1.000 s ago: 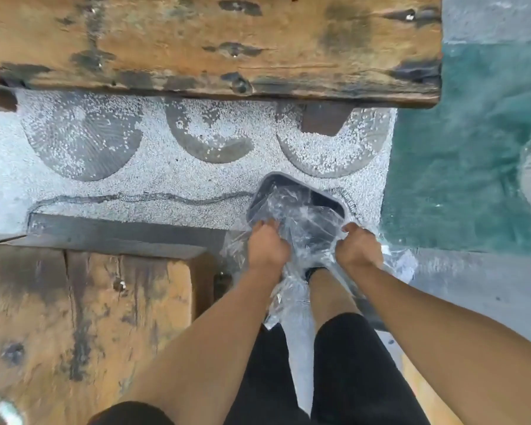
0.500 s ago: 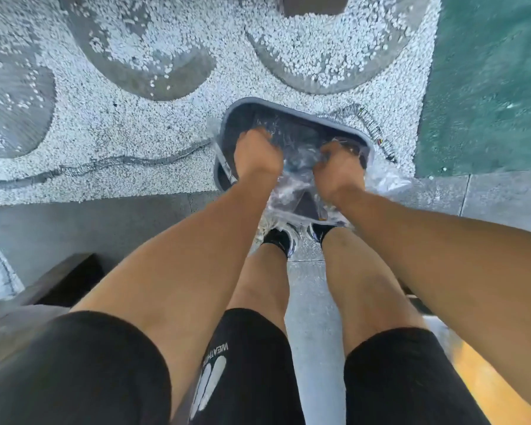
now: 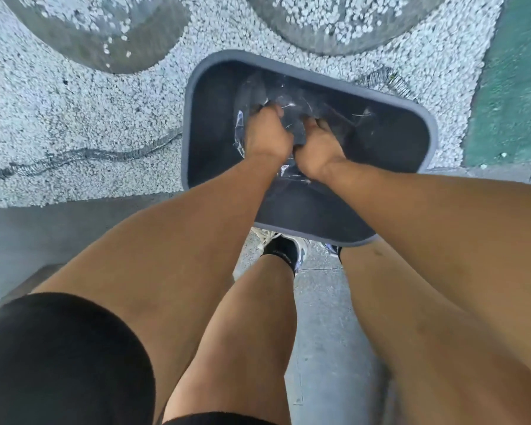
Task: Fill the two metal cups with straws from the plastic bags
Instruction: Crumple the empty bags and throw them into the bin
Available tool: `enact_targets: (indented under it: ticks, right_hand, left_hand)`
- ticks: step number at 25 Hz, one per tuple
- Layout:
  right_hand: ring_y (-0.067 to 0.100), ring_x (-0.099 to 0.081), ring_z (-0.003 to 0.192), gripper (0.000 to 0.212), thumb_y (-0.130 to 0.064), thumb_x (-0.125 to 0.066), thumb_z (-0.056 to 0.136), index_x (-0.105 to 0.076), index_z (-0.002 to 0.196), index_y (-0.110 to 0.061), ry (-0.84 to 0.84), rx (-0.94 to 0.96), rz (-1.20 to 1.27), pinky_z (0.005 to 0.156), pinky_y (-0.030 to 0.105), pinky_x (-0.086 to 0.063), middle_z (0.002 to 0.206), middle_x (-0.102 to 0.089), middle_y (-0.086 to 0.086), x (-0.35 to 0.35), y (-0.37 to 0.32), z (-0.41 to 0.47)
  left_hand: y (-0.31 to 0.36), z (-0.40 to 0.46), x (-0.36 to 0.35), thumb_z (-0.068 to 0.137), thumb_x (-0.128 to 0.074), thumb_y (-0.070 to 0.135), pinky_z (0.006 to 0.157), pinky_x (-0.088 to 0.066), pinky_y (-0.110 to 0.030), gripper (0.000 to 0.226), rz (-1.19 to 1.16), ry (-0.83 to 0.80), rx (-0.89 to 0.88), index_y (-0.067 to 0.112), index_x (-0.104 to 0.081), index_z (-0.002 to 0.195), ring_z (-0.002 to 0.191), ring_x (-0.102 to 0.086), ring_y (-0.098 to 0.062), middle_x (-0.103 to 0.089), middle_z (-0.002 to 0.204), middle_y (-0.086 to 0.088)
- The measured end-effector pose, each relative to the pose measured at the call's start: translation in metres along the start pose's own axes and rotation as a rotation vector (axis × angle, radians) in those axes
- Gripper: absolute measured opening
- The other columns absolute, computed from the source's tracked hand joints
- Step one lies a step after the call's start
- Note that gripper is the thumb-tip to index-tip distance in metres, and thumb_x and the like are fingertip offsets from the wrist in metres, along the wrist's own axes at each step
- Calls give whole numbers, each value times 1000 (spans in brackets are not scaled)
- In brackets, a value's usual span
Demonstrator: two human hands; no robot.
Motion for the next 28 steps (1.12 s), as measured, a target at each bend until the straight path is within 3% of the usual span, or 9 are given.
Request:
enact_targets:
  ticks: [4,7,11,13,16,19,22,25,28]
  right_hand:
    - [32,-33,148,75,-13,-52,97,-14,162,-14,-13,-45,-4,117,34,-31,166,-16,15,-10,15,8]
    - [34,-47,138,67,-12,-54,95,-29,157,-12,51,-28,0,114,35,-39,161,-21,14,3,11,-10]
    - [33,-58,123,39,-13,-52,96,-57,134,-7,140,-26,-43,106,34,-46,149,-39,15,40,-12,-48]
    - [33,-62,112,30,-12,-51,94,-65,119,-4,105,7,-144,93,32,-51,136,-55,18,51,-29,-71]
    - [28,-57,84,16,-17,-49,96,-58,89,-6,-39,59,-360,71,30,-44,113,-67,20,53,-52,-117]
    - [30,-62,89,22,-19,-48,100,-66,99,-7,-99,58,-456,70,29,-39,103,-66,15,58,-68,-173]
    - [28,-59,83,25,-16,-49,100,-70,106,-4,-133,64,-501,69,30,-41,112,-69,16,59,-87,-238]
    - [30,-65,90,20,-17,-51,98,-68,97,-7,-151,81,-524,72,30,-45,109,-71,18,61,-105,-310]
    - [31,-68,100,27,-20,-49,100,-69,106,-2,-157,93,-555,73,30,-47,109,-70,16,65,-116,-379]
  left_hand:
    - [-2,8,-18,92,-57,3,104,-45,-32,41,101,-54,-25,9,-59,132,128,-58,-31,-58,139,-14]
    - [9,-7,-10,92,-58,4,104,-45,-33,40,124,-71,-63,6,-59,132,127,-58,-32,-56,140,-16]
    - [26,-51,38,89,-61,3,105,-47,-37,37,91,37,-131,0,-64,125,117,-62,-36,-51,140,-17]
    - [33,-80,58,90,-59,3,101,-49,-41,34,79,43,-169,-1,-64,124,114,-63,-38,-52,138,-17]
    - [39,-126,76,96,-56,10,93,-52,-43,30,162,-46,-193,3,-65,123,111,-64,-38,-60,129,-18]
    - [29,-177,96,99,-55,20,80,-53,-39,24,297,-194,-136,6,-65,115,104,-67,-35,-67,110,-15]
    - [16,-239,113,102,-45,19,74,-52,-38,28,363,-337,-96,2,-64,115,91,-64,-33,-70,114,-17]
    - [10,-300,150,100,-51,27,75,-54,-38,26,330,-313,-92,8,-66,110,91,-64,-31,-67,101,-10]
    - [9,-358,184,100,-51,42,77,-53,-38,33,332,-273,-130,11,-63,100,89,-63,-29,-67,100,-11]
Point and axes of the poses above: each hand's wrist, its own z-axis towards the middle knuckle, its own x-axis out of the back of the hand, y = z × x, the point moved 10 cm from there along z, towards the middle knuckle
